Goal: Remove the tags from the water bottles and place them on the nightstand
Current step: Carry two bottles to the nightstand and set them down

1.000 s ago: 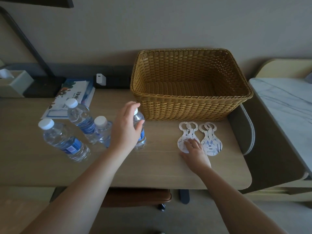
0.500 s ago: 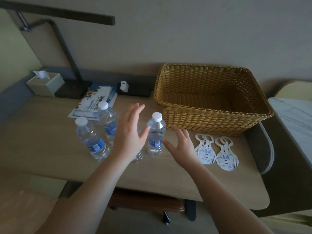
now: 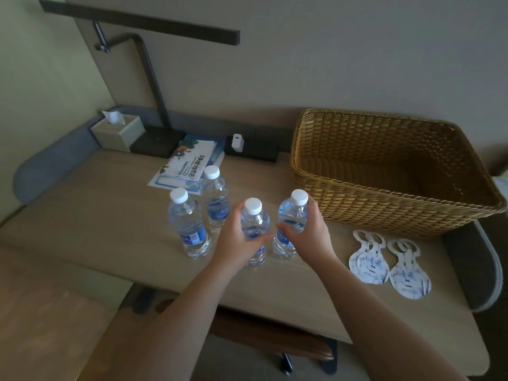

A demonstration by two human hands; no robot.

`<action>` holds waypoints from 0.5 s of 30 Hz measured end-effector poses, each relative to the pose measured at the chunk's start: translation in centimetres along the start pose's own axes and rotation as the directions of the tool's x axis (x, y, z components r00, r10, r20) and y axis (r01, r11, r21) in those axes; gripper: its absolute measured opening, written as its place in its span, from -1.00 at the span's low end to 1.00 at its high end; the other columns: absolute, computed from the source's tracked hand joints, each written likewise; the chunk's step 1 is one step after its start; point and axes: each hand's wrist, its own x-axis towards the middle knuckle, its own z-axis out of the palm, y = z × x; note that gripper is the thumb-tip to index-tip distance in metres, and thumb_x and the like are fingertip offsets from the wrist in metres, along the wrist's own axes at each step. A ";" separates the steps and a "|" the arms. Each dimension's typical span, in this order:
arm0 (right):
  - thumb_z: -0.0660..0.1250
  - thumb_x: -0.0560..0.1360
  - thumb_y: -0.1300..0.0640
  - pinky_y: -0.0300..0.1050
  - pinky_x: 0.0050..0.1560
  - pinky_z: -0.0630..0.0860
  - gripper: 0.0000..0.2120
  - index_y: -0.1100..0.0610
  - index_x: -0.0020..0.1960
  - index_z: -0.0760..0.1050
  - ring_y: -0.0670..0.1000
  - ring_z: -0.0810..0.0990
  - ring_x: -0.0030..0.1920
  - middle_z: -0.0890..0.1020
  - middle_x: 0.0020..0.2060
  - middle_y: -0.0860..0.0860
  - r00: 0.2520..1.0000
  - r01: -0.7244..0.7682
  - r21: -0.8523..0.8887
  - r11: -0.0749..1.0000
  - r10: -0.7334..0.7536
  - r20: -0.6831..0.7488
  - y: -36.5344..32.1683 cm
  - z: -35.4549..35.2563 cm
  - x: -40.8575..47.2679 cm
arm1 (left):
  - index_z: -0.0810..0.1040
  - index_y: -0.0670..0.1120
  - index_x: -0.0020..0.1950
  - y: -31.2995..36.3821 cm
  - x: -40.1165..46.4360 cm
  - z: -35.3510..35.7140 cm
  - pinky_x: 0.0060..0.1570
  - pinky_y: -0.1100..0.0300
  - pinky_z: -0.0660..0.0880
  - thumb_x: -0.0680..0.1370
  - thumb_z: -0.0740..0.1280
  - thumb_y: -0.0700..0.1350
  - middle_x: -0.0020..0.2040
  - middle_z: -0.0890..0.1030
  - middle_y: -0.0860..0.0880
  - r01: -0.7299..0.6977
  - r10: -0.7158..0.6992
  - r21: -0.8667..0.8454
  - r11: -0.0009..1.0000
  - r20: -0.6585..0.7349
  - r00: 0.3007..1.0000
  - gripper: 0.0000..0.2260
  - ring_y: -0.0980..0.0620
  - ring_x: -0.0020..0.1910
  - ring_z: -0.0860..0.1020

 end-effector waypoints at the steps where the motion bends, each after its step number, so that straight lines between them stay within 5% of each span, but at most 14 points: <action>1: 0.49 0.35 0.01 -0.10 0.12 0.42 -0.29 -0.08 0.39 0.22 -0.01 0.47 0.23 0.48 0.24 -0.06 1.000 -0.007 -0.004 1.000 0.007 -0.010 0.1 0.1 -0.1 | 0.33 0.19 0.25 -0.1 0.0 0.0 -0.12 0.61 0.33 0.32 0.57 0.02 0.08 0.52 0.24 0.000 0.000 0.013 1.000 -0.005 1.000 -0.39 0.51 0.01 0.45; 11: 0.49 0.25 -0.02 -0.37 -0.22 0.30 -0.38 -0.12 0.21 0.28 -0.08 0.48 0.01 0.46 0.05 -0.12 0.992 -0.044 -0.043 0.998 0.039 -0.124 -0.4 1.0 -4.1 | 0.34 0.19 0.14 -0.5 -0.7 -1.0 -0.18 0.56 0.33 0.30 0.57 0.01 -0.05 0.54 0.23 -0.122 0.119 0.101 0.987 0.039 0.992 -0.45 0.46 -0.11 0.49; 15: 0.50 0.27 0.05 -0.37 -0.17 0.33 -0.35 -0.09 0.26 0.25 -0.06 0.49 0.05 0.47 0.09 -0.08 0.970 -0.097 0.021 0.995 0.099 -0.222 -0.8 1.5 -7.0 | 0.39 0.03 0.20 -0.9 -2.0 -1.2 -0.14 0.32 0.34 0.31 0.57 0.05 -0.01 0.50 0.15 -0.185 0.177 0.147 0.972 0.068 0.982 -0.43 0.19 -0.09 0.49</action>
